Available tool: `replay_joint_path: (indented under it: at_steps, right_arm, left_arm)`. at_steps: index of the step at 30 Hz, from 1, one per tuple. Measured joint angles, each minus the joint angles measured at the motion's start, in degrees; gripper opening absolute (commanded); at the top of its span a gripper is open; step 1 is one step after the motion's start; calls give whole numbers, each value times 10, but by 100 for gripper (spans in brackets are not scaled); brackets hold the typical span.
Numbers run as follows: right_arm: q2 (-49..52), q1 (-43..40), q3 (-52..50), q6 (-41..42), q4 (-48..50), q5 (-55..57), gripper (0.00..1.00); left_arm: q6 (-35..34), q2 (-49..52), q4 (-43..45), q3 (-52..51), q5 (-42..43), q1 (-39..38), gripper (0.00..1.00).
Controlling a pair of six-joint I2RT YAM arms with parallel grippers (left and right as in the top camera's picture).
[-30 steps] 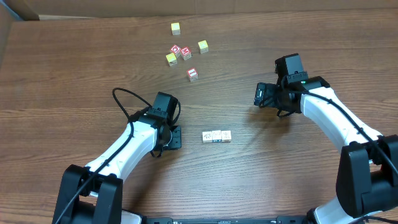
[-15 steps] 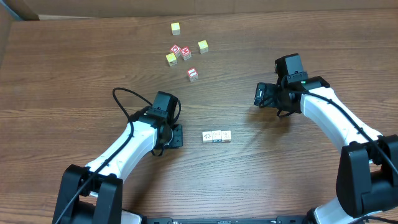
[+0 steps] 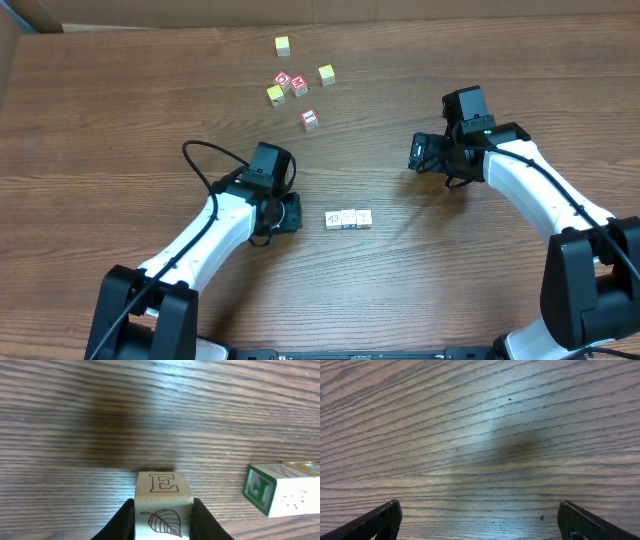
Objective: Flip 5 blocks
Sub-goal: 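Carry the E block left of the row, lower it, and release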
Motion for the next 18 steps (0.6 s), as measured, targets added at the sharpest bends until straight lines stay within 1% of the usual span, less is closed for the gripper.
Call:
replay_joint_path:
  at_steps: [7,13,18]
  right_arm:
    - [0,0,0,1,0,0,100]
    - [0,0,0,1,0,0,100]
    - [0,0,0,1,0,0,100]
  left_arm:
    - [-21,0,-8,11,0,-28,24]
    - [-38,0,-43,62,-1,-50,24]
    - [-46,0,-52,87,-6,-56,24]
